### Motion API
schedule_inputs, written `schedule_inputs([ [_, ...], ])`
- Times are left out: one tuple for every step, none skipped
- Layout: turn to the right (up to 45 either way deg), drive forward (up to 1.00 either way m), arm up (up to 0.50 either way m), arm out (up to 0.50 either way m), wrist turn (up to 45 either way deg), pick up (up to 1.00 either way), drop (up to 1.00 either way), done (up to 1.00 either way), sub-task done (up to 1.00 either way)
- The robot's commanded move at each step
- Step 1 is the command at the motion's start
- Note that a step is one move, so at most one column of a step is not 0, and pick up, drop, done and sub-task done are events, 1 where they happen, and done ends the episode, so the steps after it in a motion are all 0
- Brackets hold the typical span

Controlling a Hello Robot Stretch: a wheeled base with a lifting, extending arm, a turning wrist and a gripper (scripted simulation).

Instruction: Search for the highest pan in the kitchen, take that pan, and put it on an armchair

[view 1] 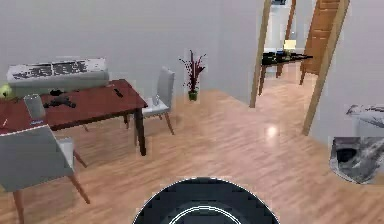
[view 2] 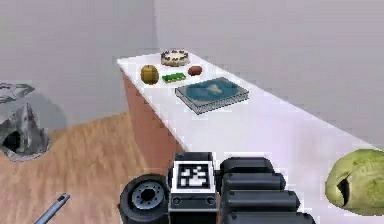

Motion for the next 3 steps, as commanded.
schedule_inputs([
  [-27.0,0.0,0.0,0.0,0.0,0.0,0.0,0.0,0.0],
  [0.0,0.05,0.0,0.0,0.0,0.0,0.0,0.0,0.0],
  [45.0,0.0,0.0,0.0,0.0,0.0,0.0,0.0,0.0],
])
